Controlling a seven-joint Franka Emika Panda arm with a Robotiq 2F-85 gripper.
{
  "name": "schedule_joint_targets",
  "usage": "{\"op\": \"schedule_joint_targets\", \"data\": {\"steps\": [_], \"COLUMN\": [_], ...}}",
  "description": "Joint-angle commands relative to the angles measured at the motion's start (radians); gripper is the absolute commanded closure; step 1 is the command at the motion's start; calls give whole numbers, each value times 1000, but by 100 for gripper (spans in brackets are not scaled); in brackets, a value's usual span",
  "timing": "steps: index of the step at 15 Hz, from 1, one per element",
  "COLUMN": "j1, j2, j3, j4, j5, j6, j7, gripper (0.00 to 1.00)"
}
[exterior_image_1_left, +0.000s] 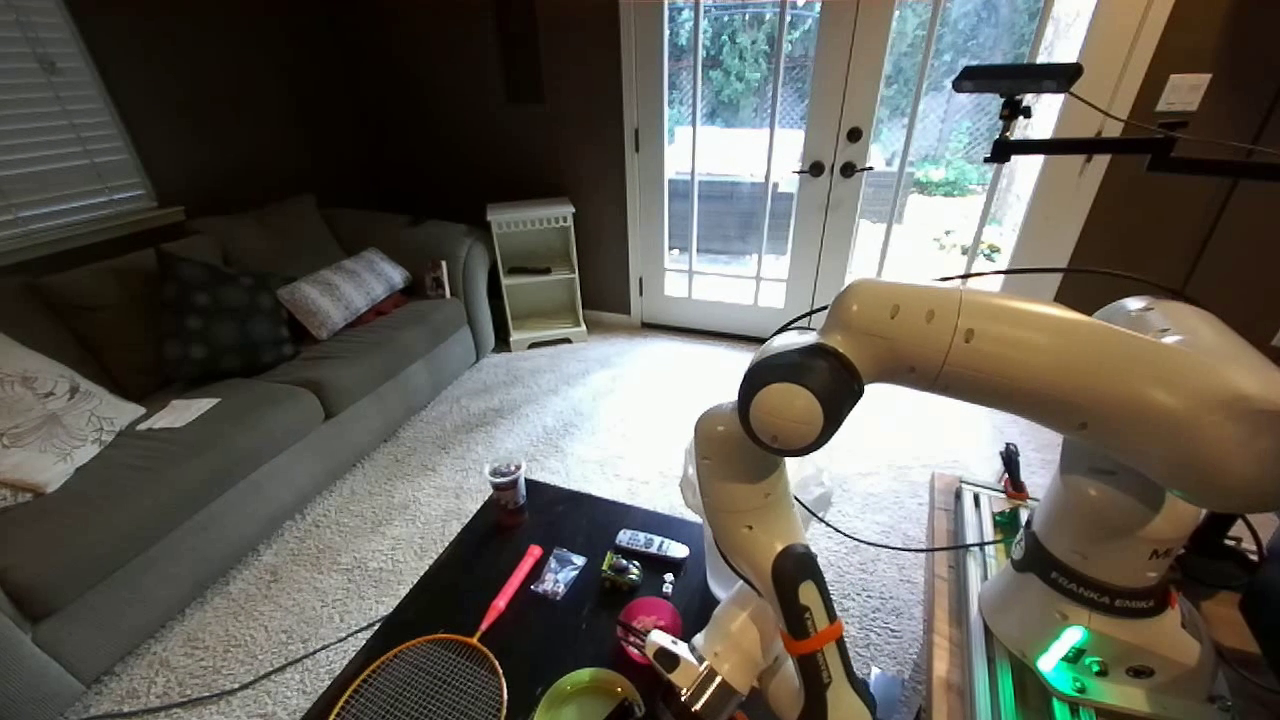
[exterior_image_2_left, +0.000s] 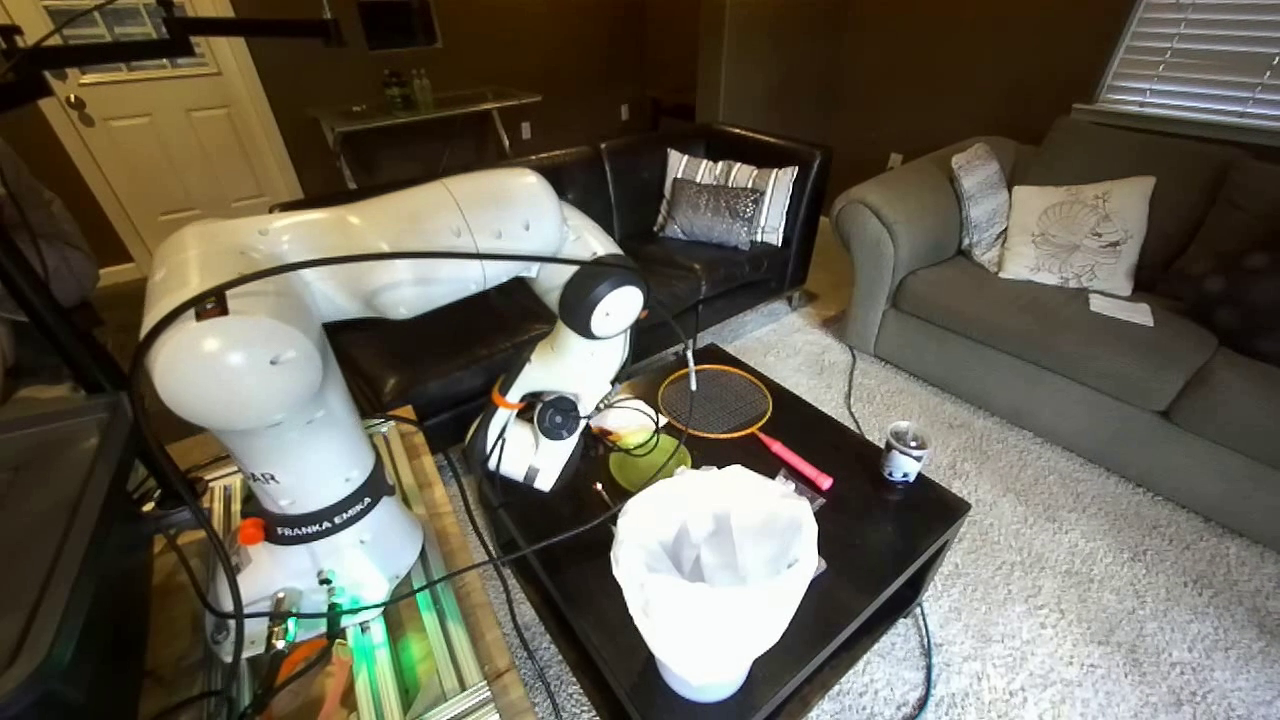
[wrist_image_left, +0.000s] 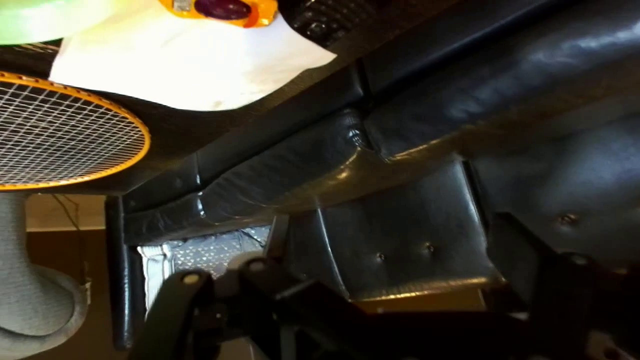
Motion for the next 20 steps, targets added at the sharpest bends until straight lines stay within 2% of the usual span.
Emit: {"op": "schedule_joint_targets", "data": {"steps": [1, 5, 8, 16, 20], "j1": [144, 281, 355, 454, 472], "j2": [-74, -128, -159, -214, -246], "j3": [-22, -32, -41, -78, -94], "j4": [-43, -59, -51, -45, -45], "j5": [265, 535, 660, 881, 948], "j6": [-52, -128, -192, -317, -386], "j7": [-30, -28, -16, 12, 34], "gripper": [0, 0, 0, 0, 0]}}
